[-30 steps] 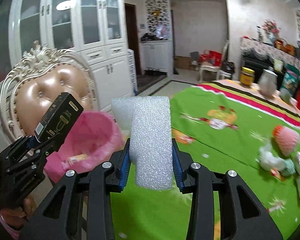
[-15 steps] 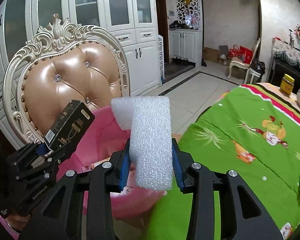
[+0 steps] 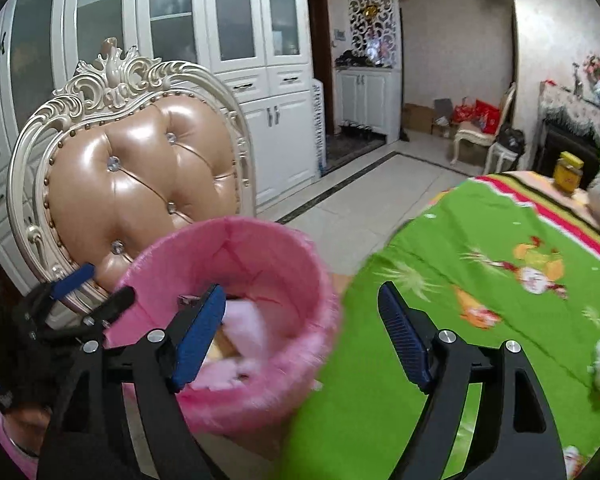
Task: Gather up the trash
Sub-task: 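Open both tools over the pink bin to drop the box and foam, then grasp the pink foam fruit net with the right tool while the left tool grasps the white tube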
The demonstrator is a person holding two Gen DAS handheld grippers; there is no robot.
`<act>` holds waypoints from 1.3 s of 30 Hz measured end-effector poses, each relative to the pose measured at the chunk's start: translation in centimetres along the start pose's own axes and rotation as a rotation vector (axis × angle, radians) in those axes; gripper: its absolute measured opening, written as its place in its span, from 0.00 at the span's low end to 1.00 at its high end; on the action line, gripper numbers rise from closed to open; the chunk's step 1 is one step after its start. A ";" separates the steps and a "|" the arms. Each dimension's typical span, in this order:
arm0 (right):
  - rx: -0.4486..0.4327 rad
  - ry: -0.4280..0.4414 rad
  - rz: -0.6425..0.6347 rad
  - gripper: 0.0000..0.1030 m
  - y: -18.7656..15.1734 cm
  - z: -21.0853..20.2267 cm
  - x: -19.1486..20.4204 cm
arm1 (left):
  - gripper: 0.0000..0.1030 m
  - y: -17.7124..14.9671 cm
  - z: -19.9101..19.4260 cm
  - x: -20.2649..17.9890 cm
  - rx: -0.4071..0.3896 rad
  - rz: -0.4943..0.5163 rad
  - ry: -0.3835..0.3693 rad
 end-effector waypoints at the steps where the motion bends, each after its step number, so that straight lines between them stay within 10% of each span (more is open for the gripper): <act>1: -0.005 -0.021 -0.003 0.73 -0.3 -0.8 -0.8 | 0.95 0.1 -0.3 -0.5 -0.011 -0.005 -0.006; 10: -0.003 -0.188 0.005 0.74 -5.3 -6.7 -8.4 | 0.95 -0.5 -1.3 -10.3 0.017 0.091 -0.161; 26: 0.034 -0.543 0.343 0.75 -17.9 -20.2 -31.4 | 0.95 -5.4 -1.7 -38.8 0.182 0.368 -0.579; 39: 0.113 -0.639 0.564 0.75 -23.1 -20.4 -45.2 | 0.95 -9.8 0.7 -49.8 0.290 0.422 -0.627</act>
Point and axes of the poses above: each gripper's, at about its wrist camera, not at the fingertips, and z roughly the way its jaws point, x to its left, y to its top, the point moved 8 cm from there along z, roughly the way its jaws point, and after that the axes turned 6 degrees about -y, right-handed, at the moved point
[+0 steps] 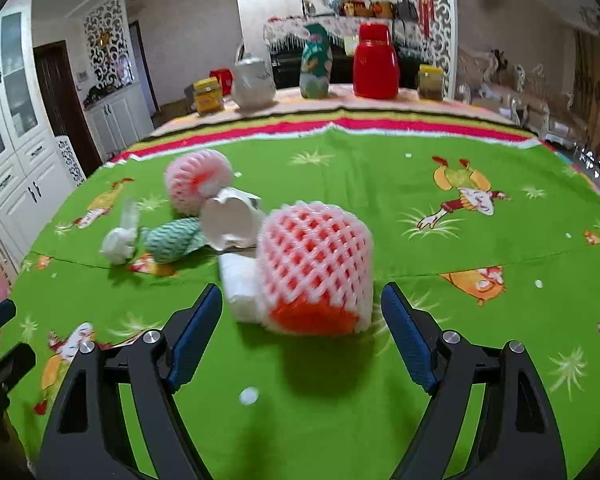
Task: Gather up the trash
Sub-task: 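Grasp the pink foam fruit net with the right tool while the left tool grasps the white tube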
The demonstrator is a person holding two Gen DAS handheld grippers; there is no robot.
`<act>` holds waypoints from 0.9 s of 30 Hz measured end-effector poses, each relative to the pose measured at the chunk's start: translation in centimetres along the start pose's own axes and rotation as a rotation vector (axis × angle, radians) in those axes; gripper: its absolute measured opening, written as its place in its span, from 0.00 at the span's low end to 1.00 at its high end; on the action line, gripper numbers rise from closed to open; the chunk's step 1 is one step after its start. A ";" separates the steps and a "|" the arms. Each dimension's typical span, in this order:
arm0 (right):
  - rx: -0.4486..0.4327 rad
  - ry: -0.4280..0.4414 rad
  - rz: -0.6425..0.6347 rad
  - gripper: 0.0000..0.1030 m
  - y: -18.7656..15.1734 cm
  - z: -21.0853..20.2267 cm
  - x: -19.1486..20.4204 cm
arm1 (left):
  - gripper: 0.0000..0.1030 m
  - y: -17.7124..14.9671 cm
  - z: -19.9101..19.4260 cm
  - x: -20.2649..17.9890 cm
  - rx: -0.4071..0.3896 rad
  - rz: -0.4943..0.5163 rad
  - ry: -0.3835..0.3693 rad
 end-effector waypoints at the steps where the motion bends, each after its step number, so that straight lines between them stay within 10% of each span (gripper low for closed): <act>1: 0.012 -0.003 0.001 0.75 0.0 0.6 0.0 | 0.95 0.0 0.7 -0.1 0.013 0.001 0.012; 5: 0.031 0.006 0.036 0.75 -0.2 2.4 -0.6 | 0.95 -0.2 3.0 -0.9 0.065 0.005 0.010; 10: 0.003 0.048 0.060 0.31 -0.4 1.7 -1.6 | 0.95 -0.3 5.2 -3.0 0.104 -0.002 -0.017; 19: -0.079 -0.017 0.141 0.29 1.0 -1.5 -6.9 | 0.95 1.3 9.8 -8.4 0.117 -0.041 -0.068; 27: -0.074 -0.012 0.184 0.29 0.8 -1.8 -8.9 | 0.88 3.8 14.6 -10.7 0.140 -0.025 0.046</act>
Point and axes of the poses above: each gripper's, at about its wrist camera, not at the fingertips, and z roughly the way its jaws point, x to its left, y to its top, the point moved 8 cm from there along z, roughly the way its jaws point, and after that the axes turned 6 degrees about -y, right-handed, at the moved point
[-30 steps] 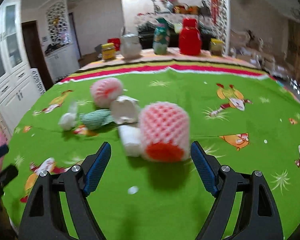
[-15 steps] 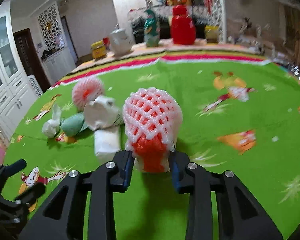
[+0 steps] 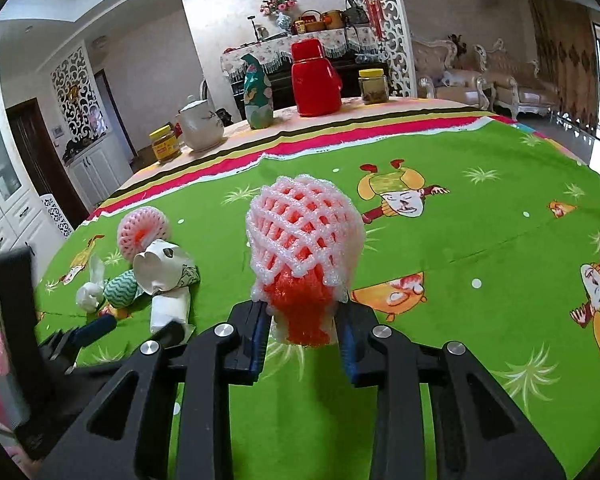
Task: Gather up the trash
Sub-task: 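Grasp the pink foam fruit net with the right tool while the left tool grasps the white tube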
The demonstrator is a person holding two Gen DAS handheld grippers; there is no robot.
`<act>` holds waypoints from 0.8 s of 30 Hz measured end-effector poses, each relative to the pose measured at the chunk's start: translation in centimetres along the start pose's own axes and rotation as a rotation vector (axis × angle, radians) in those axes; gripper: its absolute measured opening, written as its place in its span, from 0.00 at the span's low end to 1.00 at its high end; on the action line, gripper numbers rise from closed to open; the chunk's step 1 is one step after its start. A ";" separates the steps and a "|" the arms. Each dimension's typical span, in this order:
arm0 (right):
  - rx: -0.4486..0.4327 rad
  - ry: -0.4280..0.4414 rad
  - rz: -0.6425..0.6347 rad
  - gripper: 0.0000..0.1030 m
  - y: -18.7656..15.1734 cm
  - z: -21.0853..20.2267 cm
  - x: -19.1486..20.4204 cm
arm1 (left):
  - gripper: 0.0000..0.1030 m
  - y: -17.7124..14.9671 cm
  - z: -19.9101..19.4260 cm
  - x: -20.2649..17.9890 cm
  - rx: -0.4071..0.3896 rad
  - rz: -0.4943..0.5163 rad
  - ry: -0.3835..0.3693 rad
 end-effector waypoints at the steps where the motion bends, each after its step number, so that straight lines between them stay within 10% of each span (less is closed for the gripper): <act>1: 0.002 0.000 -0.003 0.29 0.0 0.1 0.0 | 0.85 0.2 0.6 0.0 0.016 0.001 0.011; 6: 0.014 0.004 -0.025 0.29 -0.5 0.4 0.9 | 0.30 -1.1 1.6 -0.1 0.101 0.055 0.018; 24: 0.062 0.082 -0.180 0.29 -2.4 0.3 6.0 | 0.27 -4.8 -9.8 4.6 -0.095 0.103 -0.032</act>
Point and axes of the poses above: each gripper's, at about its wrist camera, not at the fingertips, and z roughly the way its jaws point, x to its left, y to its top, the point moved 8 cm from there along z, roughly the way its jaws point, and after that the axes turned 6 degrees about -y, right-handed, at the moved point
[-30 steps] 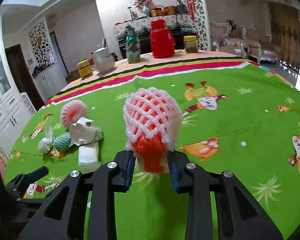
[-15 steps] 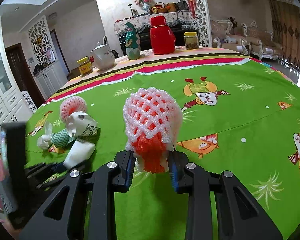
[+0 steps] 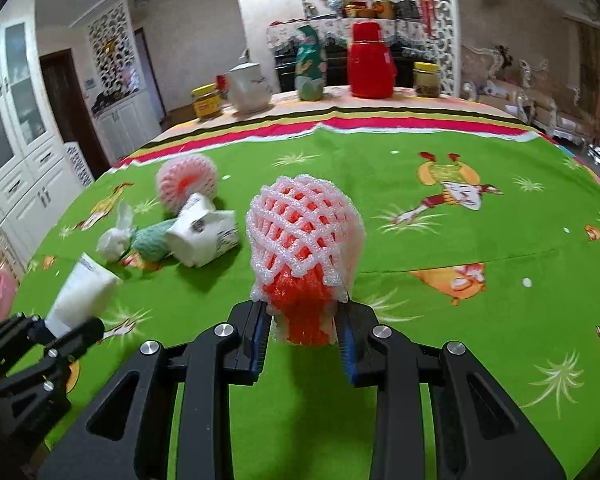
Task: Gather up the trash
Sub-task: 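Grasp the pink foam fruit net with the right tool while the left tool grasps the white tube, then carry the fruit net and white tube to the pink bin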
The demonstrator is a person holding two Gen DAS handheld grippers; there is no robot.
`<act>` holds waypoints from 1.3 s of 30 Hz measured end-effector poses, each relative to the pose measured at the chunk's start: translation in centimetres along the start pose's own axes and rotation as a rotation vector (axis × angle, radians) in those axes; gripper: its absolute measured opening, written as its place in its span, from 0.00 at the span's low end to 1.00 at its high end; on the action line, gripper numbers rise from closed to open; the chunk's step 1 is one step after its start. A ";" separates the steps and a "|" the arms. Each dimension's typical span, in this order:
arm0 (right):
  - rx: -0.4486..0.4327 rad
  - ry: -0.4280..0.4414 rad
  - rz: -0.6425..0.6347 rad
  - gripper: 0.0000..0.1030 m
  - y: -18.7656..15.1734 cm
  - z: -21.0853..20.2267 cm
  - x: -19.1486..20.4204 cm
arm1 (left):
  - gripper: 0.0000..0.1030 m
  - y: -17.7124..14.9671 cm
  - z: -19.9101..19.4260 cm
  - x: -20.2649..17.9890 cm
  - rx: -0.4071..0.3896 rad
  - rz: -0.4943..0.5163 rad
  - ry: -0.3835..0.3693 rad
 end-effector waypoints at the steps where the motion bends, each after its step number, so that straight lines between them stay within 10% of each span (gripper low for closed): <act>1: 0.004 0.009 -0.009 0.29 0.0 0.0 0.4 | 0.27 -0.2 -0.4 0.4 -0.004 -0.007 0.002; 39: -0.040 0.161 -0.254 0.29 -4.8 -8.0 15.9 | 0.28 -6.0 -10.4 9.8 -0.120 -0.024 0.093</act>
Point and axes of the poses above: each gripper's, at about its wrist camera, not at the fingertips, and z roughly the way its jaws point, x to its left, y to its top, the point moved 8 cm from there along z, roughly the way its jaws point, and after that the axes turned 6 degrees about -y, right-handed, at the moved point
